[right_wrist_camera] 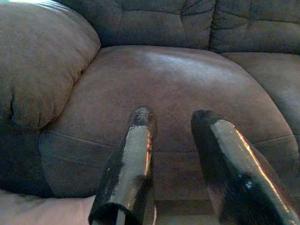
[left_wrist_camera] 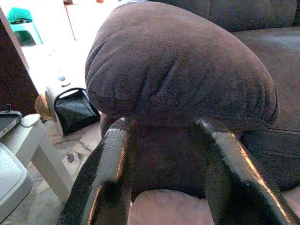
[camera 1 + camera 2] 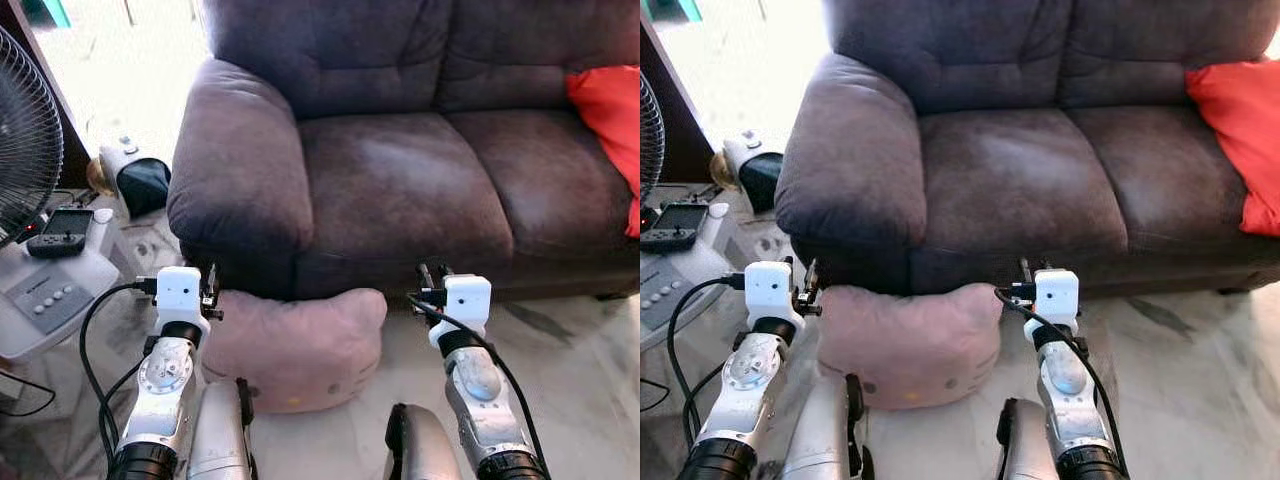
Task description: Move the pillow to the sofa from floor
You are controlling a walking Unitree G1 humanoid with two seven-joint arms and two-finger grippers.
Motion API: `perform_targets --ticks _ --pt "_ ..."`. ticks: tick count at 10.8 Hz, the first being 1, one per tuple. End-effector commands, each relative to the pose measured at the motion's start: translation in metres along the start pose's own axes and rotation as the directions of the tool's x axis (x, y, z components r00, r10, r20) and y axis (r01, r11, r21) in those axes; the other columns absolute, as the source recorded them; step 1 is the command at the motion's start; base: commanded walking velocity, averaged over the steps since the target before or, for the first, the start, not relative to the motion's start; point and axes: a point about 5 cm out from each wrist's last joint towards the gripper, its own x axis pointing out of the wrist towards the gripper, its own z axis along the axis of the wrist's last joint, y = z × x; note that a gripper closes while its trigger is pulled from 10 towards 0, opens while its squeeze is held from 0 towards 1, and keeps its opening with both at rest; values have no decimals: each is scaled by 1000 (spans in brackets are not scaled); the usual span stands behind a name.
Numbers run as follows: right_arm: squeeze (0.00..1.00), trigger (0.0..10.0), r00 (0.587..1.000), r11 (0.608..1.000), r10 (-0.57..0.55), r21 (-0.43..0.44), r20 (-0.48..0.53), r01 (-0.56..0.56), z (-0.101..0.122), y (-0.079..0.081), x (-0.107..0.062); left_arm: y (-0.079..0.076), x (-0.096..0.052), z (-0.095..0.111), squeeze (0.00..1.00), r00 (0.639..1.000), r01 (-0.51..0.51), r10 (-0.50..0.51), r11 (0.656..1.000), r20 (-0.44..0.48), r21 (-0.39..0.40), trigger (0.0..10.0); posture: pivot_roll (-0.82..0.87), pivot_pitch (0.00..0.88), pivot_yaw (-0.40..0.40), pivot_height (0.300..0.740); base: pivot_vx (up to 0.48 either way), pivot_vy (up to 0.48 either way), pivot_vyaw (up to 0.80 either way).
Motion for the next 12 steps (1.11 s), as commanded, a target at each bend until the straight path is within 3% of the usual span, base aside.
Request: perform_targets --ticks 1,3,6,12 --pt "0 10000 1000 1000 -4 10 8 4 1 -1 -1 0 0 0 0 1000 1 -1 1000 -4 -3 10000 71 67 -67 558 0 0 0" --pt "0 10000 1000 1000 -3 2 6 3 1 0 0 -1 0 0 0 1000 0 0 1000 -4 -2 10000 72 70 -67 558 0 0 0" --pt "0 10000 1000 1000 5 -2 -8 -5 -2 1 -1 0 0 -1 0 1000 -1 1 1000 -9 -2 10000 71 79 -68 510 0 0 0" --pt "0 10000 1000 1000 13 -10 -13 -13 -3 2 -2 -1 0 -1 0 1000 1 -1 1000 -11 -2 10000 69 83 -68 510 0 0 0"
